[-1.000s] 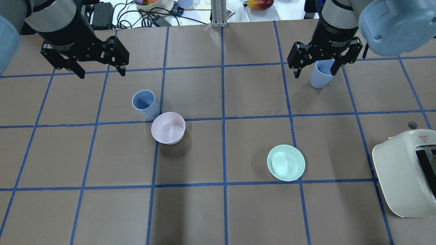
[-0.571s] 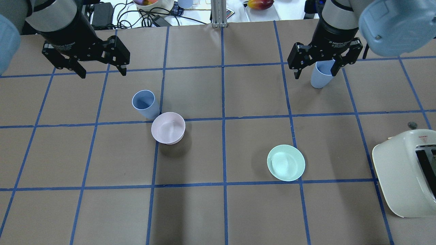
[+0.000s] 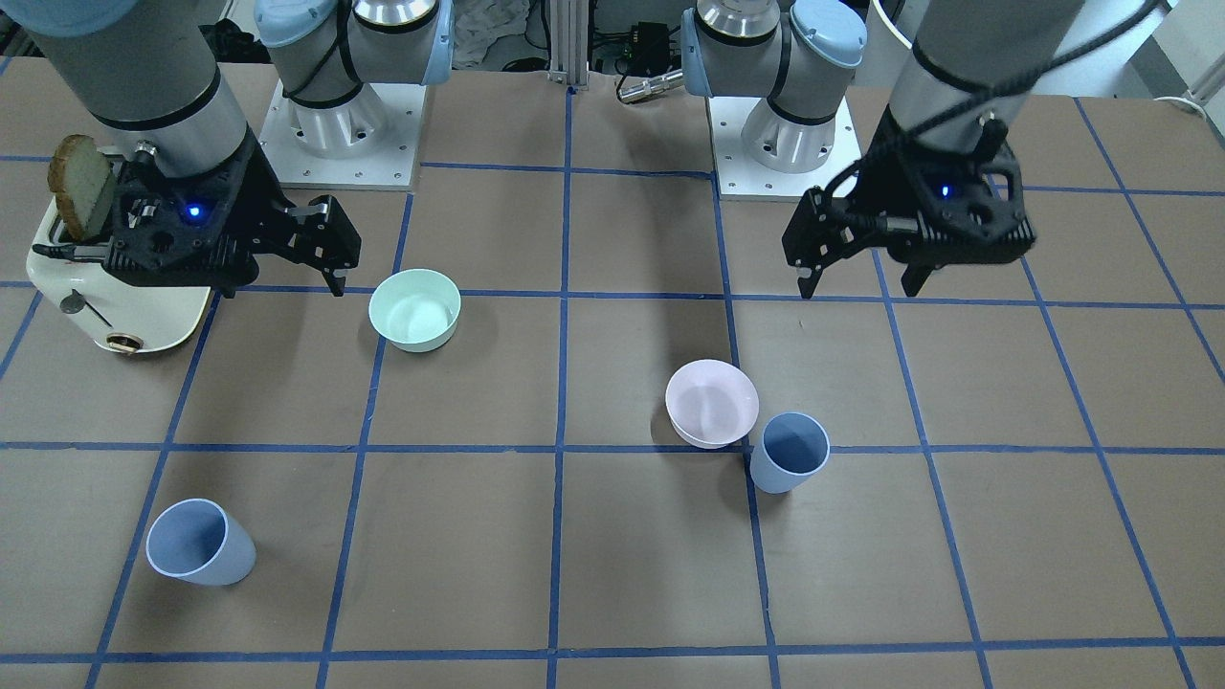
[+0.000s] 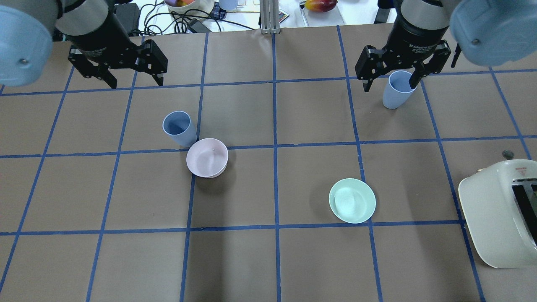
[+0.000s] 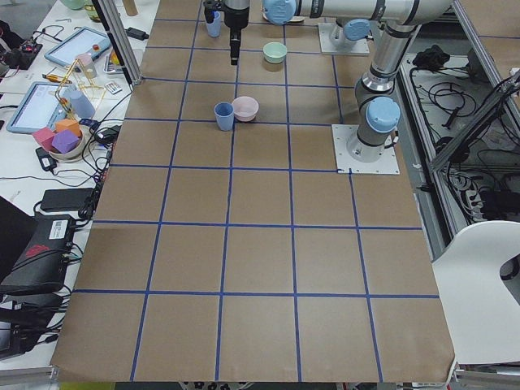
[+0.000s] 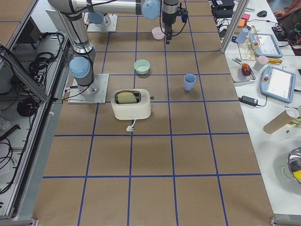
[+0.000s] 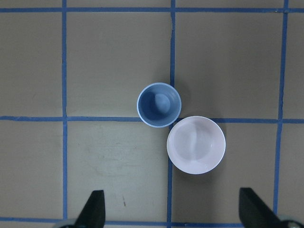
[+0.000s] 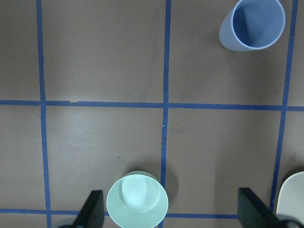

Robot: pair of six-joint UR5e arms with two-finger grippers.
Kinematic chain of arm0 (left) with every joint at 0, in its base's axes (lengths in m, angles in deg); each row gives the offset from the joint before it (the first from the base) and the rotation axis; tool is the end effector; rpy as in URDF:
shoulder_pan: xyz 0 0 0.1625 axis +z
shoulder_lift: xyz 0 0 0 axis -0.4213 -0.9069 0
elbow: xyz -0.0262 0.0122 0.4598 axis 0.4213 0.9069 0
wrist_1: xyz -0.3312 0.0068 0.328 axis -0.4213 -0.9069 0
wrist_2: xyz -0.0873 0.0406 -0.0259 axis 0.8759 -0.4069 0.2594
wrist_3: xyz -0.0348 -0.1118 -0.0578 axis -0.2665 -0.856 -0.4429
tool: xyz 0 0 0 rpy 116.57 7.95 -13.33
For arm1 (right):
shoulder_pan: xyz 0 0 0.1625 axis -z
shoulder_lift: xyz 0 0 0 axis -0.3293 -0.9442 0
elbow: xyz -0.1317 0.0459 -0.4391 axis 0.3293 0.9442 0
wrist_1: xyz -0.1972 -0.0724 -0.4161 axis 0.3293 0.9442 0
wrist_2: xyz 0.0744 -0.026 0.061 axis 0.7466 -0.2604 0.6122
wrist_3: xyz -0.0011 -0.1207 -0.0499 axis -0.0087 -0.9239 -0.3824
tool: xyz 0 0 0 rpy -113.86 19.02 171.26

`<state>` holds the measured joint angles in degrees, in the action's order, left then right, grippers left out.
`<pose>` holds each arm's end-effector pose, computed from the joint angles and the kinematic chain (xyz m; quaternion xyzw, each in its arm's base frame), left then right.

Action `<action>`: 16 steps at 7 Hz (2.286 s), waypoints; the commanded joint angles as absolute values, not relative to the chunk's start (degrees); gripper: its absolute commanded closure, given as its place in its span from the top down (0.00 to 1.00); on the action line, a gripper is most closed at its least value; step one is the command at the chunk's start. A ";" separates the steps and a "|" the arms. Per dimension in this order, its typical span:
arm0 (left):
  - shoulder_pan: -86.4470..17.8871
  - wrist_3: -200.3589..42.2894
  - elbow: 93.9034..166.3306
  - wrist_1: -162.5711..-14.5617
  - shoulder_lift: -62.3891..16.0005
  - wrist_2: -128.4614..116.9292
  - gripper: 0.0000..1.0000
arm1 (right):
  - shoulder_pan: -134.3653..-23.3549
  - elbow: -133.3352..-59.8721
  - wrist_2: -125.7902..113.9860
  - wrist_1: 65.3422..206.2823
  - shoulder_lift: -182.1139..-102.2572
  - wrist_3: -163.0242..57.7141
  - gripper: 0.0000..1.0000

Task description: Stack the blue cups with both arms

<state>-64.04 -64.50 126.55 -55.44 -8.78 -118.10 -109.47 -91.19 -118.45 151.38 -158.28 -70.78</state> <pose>-0.1206 -0.5993 0.4785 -0.0110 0.9992 -0.0372 0.0072 0.1369 -0.5802 0.4803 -0.0163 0.9998 -0.0063 0.0041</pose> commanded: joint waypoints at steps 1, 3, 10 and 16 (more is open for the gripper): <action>-64.03 -63.69 126.69 -50.61 -19.63 -117.83 1.00 | -109.84 -91.23 -118.92 150.74 -159.39 -70.83 1.00; -64.46 -63.69 126.77 -48.31 -26.34 -116.34 1.00 | -109.84 -91.41 -119.10 150.65 -160.70 -70.74 1.00; -65.17 -63.43 129.68 -42.78 -30.76 -116.42 0.00 | -95.98 -90.80 -119.09 159.49 -151.17 -85.00 1.00; -73.32 -85.26 110.10 -45.42 -38.30 -114.85 0.00 | -94.64 -90.01 -121.03 172.18 -139.83 -90.42 1.00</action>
